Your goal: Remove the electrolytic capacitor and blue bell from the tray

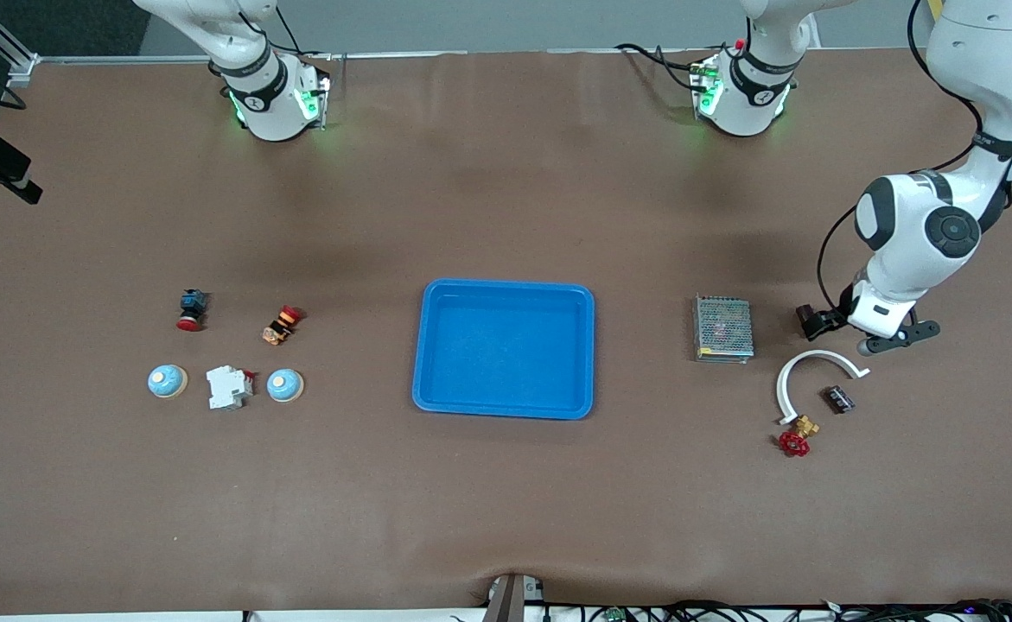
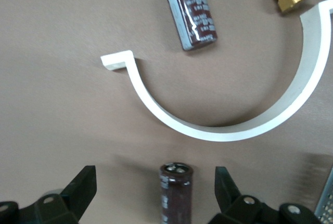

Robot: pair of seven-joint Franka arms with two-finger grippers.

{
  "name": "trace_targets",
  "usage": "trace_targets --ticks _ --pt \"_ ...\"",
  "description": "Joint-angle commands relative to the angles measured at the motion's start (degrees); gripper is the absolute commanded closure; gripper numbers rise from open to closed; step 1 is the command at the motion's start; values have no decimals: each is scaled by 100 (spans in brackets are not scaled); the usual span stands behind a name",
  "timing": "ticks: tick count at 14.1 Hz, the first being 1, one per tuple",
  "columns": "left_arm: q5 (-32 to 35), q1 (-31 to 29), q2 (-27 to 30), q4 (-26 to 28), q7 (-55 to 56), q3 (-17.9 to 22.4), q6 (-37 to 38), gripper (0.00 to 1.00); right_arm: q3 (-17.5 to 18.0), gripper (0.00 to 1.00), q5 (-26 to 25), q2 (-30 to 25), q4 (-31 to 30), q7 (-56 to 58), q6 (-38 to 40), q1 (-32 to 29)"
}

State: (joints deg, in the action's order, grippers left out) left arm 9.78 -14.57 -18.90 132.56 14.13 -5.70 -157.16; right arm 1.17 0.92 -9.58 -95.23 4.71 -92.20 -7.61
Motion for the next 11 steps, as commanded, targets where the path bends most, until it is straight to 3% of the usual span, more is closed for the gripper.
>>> trace_targets --ticks 1,3,5,8,11 --pt "103 -282 132 7 -331 -54 80 0 41 0 -171 297 670 -75 342 32" --pt "59 -458 123 -116 -621 -62 141 0 41 0 -145 684 1241 -189 720 41" --pt "24 -538 123 -431 -806 -62 561 0 41 0 -92 861 1437 -303 836 41" --pt "-55 -573 114 -1361 -1043 -62 1973 0 41 0 -83 879 1429 -330 827 23" --pt "-739 -564 114 -2381 -1630 -62 3424 0 41 0 -57 1010 1437 -339 792 32"
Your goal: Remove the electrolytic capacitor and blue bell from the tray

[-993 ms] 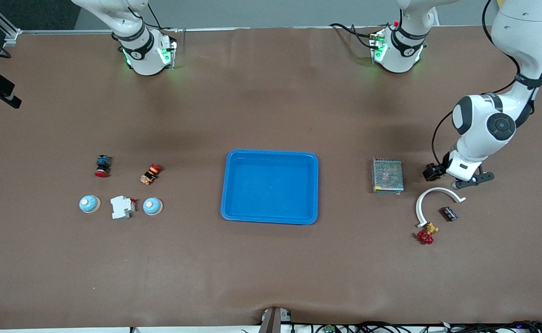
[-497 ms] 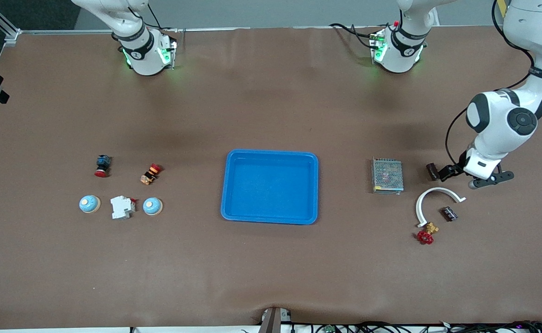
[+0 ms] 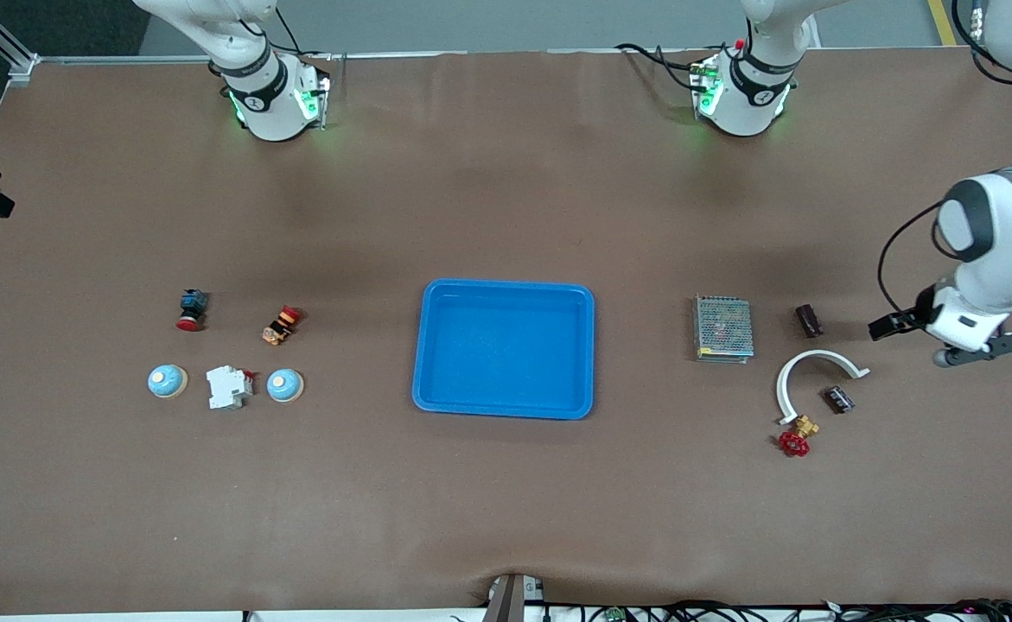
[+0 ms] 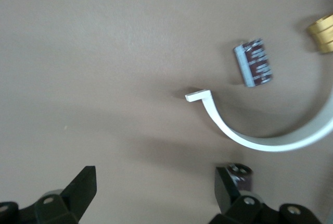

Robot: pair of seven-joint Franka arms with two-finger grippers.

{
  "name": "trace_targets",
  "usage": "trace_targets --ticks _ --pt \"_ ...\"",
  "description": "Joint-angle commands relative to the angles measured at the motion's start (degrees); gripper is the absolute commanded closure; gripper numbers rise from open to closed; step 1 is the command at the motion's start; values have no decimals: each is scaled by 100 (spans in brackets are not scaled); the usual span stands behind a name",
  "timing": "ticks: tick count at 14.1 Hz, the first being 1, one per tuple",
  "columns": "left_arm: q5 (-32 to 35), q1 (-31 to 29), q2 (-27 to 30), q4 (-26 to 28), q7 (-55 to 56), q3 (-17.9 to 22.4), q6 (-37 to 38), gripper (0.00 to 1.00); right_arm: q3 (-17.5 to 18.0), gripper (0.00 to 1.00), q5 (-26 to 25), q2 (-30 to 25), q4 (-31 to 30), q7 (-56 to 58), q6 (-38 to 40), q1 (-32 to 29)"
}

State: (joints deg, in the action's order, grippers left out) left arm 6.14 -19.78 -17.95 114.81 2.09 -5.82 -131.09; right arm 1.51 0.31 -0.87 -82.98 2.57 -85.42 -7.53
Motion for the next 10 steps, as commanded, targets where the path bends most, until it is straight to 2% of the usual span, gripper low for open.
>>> trace_targets --ticks 1,3,7,10 --pt "-524 -43 20 -949 -594 -42 1318 0 -1 0 39 149 212 -134 105 23" --pt "-640 -26 20 -1661 -613 -51 2180 0 8 0 57 157 204 -134 96 23" --pt "-754 1 265 -2769 -526 -147 3236 0 8 0 267 166 204 -117 105 41" --pt "-955 9 555 -3149 -333 -367 3713 0 8 0 276 158 177 -3 157 181"
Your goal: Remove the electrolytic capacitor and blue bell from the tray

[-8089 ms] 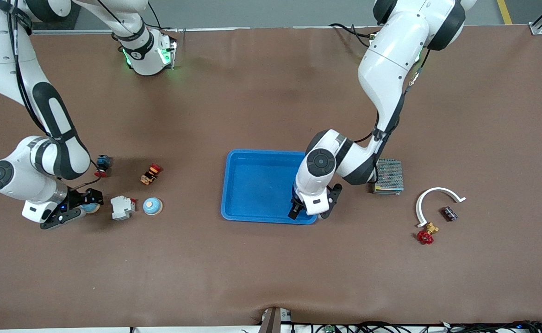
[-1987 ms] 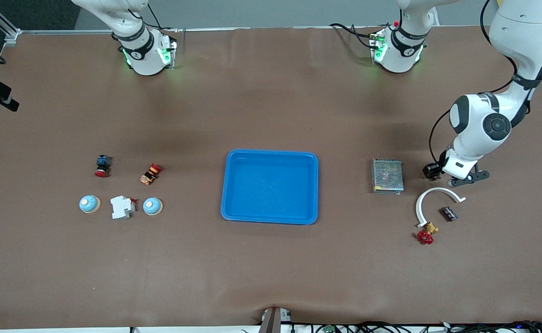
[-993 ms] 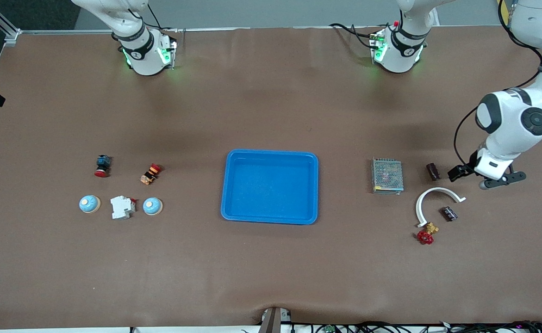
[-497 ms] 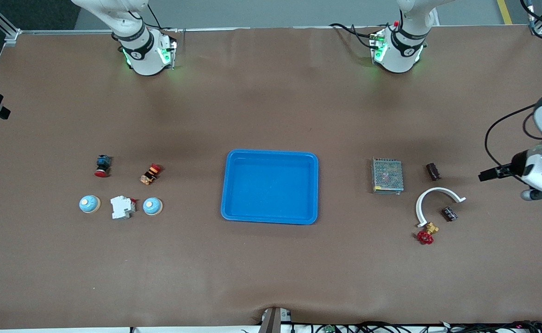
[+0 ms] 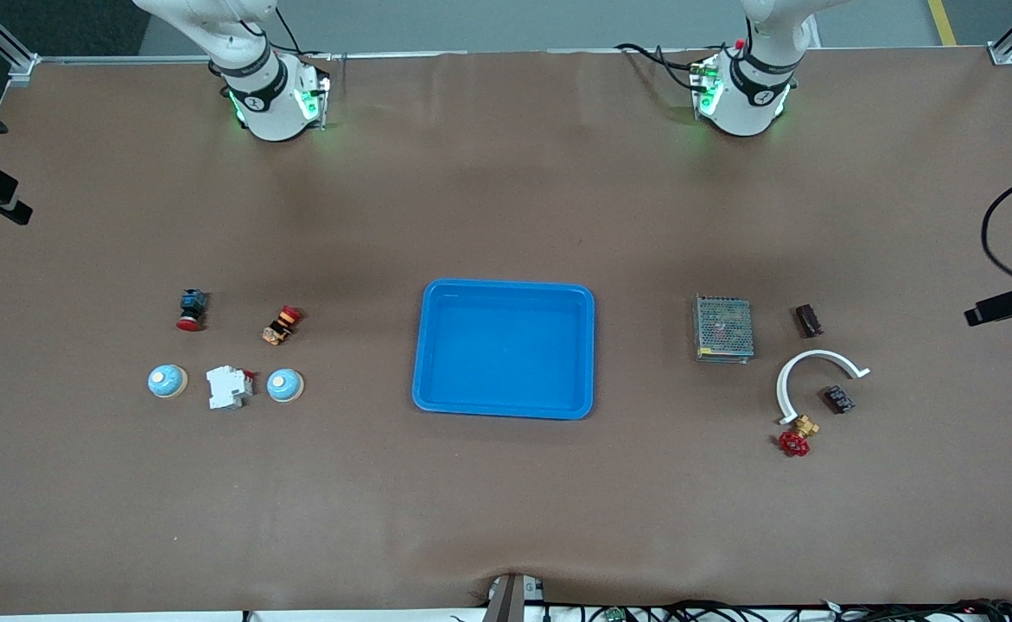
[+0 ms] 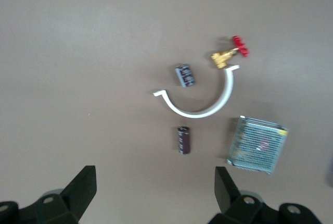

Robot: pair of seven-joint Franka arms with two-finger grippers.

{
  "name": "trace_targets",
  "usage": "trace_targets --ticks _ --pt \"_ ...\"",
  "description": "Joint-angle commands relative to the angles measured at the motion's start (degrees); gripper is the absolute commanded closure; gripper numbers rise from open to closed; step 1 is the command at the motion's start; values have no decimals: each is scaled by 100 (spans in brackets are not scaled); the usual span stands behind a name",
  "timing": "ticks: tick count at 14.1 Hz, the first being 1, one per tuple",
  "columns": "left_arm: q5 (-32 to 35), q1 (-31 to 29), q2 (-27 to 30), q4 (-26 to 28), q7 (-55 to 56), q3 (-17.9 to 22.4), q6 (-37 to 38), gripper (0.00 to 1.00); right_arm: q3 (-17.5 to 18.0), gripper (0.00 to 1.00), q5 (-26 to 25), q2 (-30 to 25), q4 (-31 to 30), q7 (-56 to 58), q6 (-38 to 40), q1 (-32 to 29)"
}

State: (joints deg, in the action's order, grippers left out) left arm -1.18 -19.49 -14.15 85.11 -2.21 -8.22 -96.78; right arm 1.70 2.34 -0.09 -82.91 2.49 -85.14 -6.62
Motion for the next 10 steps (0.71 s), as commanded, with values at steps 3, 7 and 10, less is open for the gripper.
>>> trace_targets --ticks 3,7,10 --pt "-233 25 439 -319 203 -451 423 0 -20 0 65 80 161 23 121 179" --pt "-216 42 431 -337 380 -593 414 0 -21 0 21 80 153 32 121 187" --pt "-198 42 422 -337 379 -593 414 0 -12 0 29 80 126 32 112 179"
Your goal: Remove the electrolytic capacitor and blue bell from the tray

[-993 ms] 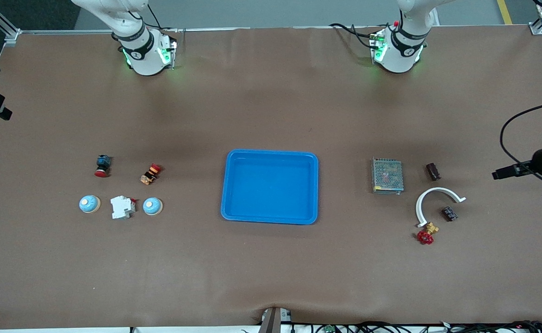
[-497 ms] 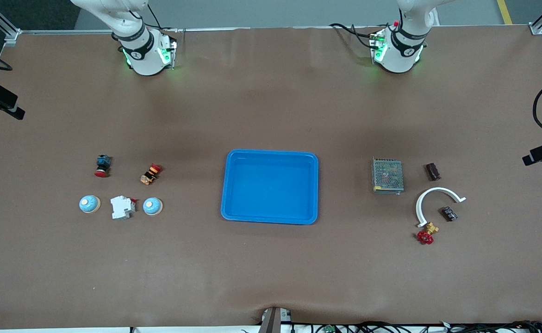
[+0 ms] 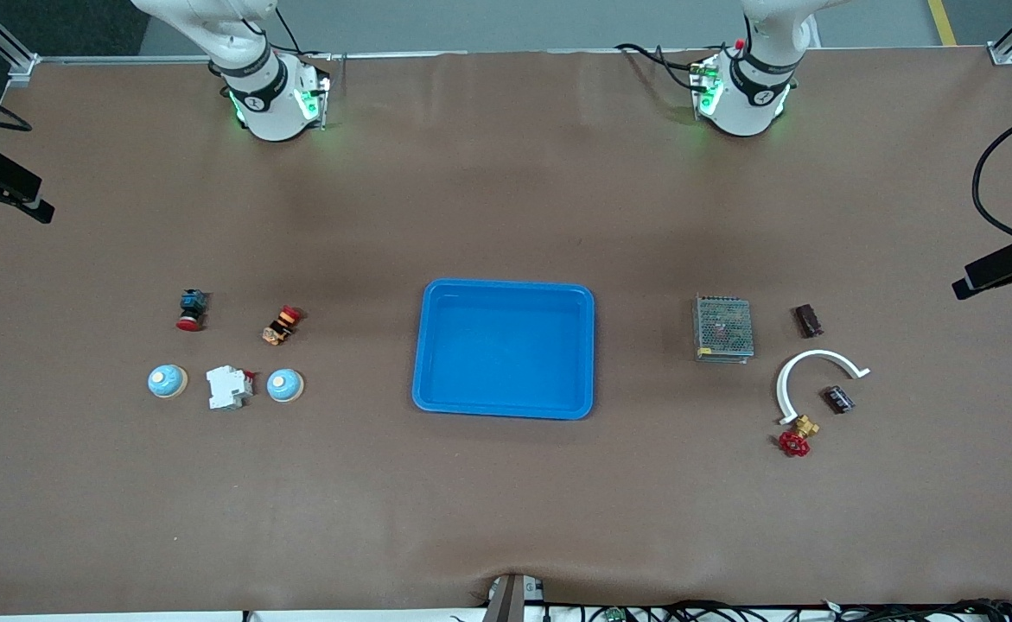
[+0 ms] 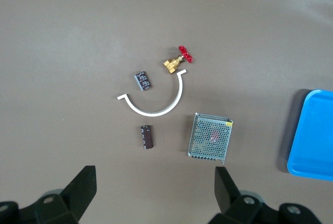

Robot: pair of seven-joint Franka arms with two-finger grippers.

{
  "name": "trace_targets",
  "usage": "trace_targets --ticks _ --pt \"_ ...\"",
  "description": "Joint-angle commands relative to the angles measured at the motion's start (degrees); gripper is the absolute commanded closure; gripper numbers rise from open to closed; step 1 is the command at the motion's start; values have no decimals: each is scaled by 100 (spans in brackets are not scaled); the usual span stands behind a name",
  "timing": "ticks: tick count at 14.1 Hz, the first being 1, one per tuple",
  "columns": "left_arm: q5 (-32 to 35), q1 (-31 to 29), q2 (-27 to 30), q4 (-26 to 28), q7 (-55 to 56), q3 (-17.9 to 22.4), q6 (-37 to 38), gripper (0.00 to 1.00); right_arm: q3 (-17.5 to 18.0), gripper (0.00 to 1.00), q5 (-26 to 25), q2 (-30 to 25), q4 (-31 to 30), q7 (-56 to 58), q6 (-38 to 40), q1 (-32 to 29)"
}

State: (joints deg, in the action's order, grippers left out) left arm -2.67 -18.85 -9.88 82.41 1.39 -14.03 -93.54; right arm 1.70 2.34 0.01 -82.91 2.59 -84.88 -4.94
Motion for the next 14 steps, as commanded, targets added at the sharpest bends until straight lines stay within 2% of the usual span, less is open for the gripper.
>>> trace_targets --ticks 1,2,7,11,14 --pt "-50 -14 -5 -67 28 -47 91 0 -21 0 21 61 126 23 85 11" --pt "-50 108 -31 -67 19 -4 82 0 -21 0 21 70 126 23 85 11" --pt "-23 1381 65 -76 213 1049 117 0 -21 0 21 70 117 14 76 -7" --pt "-23 1708 83 -76 213 1410 117 0 -29 0 -14 70 47 5 77 -16" --pt "-32 2322 92 -76 213 2034 117 0 -30 0 -172 70 -32 -39 112 -42"
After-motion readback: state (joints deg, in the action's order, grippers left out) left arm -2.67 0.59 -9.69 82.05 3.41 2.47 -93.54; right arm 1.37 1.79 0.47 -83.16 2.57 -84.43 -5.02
